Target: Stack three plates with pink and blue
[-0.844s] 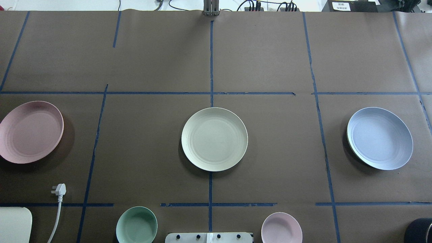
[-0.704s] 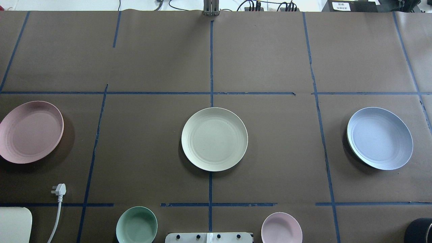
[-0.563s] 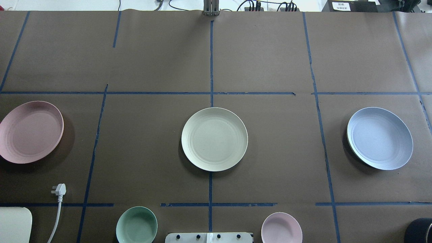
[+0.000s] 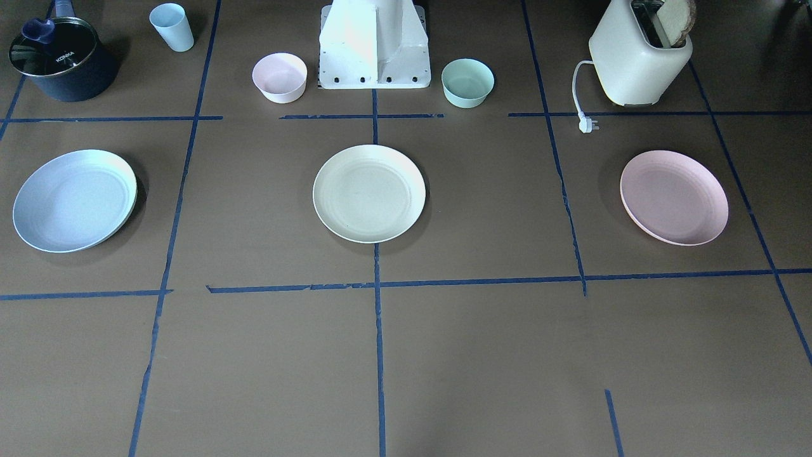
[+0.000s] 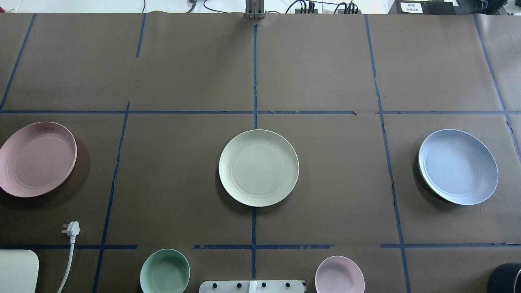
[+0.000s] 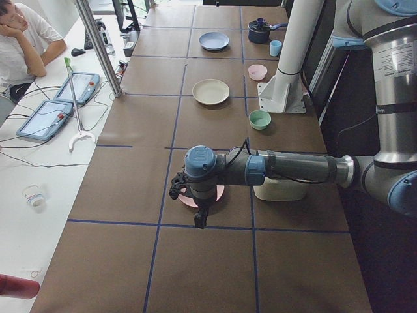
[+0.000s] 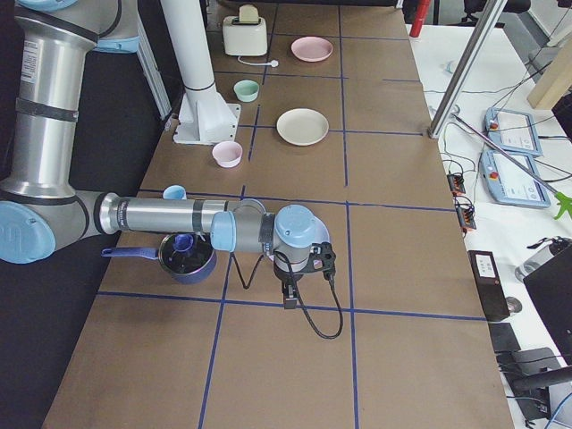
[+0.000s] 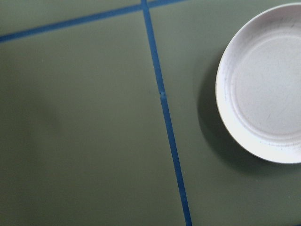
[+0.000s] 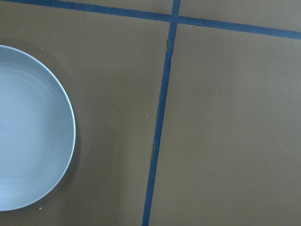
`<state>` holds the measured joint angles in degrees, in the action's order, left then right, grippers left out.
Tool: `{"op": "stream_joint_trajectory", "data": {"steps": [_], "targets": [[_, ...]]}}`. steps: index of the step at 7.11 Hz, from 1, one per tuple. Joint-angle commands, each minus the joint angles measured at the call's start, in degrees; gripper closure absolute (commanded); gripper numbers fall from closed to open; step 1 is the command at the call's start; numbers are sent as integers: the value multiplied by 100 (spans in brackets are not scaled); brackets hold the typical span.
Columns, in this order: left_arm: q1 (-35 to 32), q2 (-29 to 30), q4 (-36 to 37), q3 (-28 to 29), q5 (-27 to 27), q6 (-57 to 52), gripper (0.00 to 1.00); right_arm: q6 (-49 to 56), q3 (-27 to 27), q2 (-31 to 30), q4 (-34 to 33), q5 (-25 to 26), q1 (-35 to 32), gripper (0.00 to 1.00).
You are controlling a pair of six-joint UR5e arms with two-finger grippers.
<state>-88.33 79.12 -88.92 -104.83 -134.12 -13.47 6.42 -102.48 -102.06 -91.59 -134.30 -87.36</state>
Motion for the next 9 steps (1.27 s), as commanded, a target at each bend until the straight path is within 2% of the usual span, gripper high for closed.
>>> {"op": "stream_joint_trajectory", "data": {"steps": [1,2,4,7,9], "targets": [[0,200,-511,129,-35,106,0,0,0,2,0,0,0,0],[44,209,-816,129,-18,246,0,0,-9,2,0,-9,0,0],[621,200,-1702,532,-26,1882,0,0,-35,2,-8,-26,0,0],[1754,288,-5028,2181,26,4912,1,-18,-44,-6,-8,-53,0,0],[2231,402,-5529,2615,184,5293,1,-26,-44,-6,-8,-53,0,0]]}}
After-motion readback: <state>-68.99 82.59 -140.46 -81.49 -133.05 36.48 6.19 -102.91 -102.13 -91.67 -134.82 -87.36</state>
